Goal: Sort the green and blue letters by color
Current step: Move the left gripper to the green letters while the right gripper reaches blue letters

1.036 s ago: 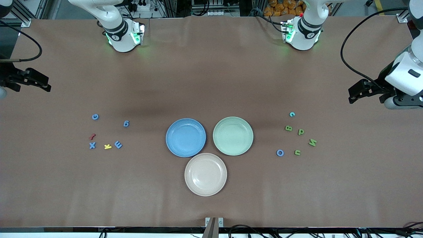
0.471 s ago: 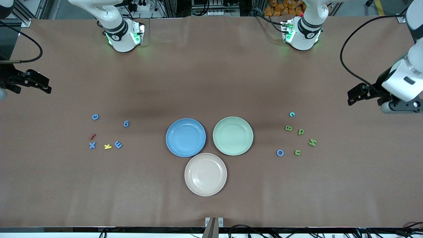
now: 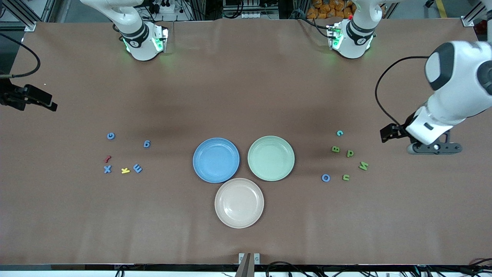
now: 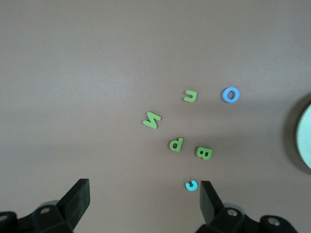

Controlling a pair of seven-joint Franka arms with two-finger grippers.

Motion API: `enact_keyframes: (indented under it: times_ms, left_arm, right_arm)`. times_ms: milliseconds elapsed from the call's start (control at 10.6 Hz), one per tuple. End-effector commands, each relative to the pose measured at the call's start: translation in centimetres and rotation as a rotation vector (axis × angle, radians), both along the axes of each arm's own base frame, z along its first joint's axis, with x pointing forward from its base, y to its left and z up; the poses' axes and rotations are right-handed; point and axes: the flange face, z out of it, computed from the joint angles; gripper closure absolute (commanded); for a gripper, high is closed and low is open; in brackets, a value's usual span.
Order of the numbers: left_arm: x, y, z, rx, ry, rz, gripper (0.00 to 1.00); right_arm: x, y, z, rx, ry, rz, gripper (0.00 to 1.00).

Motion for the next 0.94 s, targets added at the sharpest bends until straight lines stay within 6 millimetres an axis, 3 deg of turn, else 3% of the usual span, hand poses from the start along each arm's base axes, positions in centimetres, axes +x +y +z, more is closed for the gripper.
enact_keyframes:
  times_ms: [0, 377, 565, 848]
  left_arm:
    - [-0.2, 0.6, -6.5, 0.021, -0.010, -0.037, 0.00]
    - [-0.8, 0.7, -14.9, -0.002, -0.008, -0.039, 0.04]
    - [-1.6, 0.4, -19.1, -0.020, -0.044, -0.044, 0.06]
    - [-2.3, -0.3, -22.9, -0.038, -0.054, -0.053, 0.14]
  right_arm:
    - [-0.4, -2.4, -8.5, 0.023, 0.021, -0.046, 0.00]
    - [-3.7, -6.5, -21.7, -0.007, -0.057, -0.060, 0.00]
    - [-5.1, -6.6, -26.5, -0.021, -0.076, -0.044, 0.00]
    - [-6.1, -6.4, -34.1, -0.038, -0.065, -0.043, 0.00]
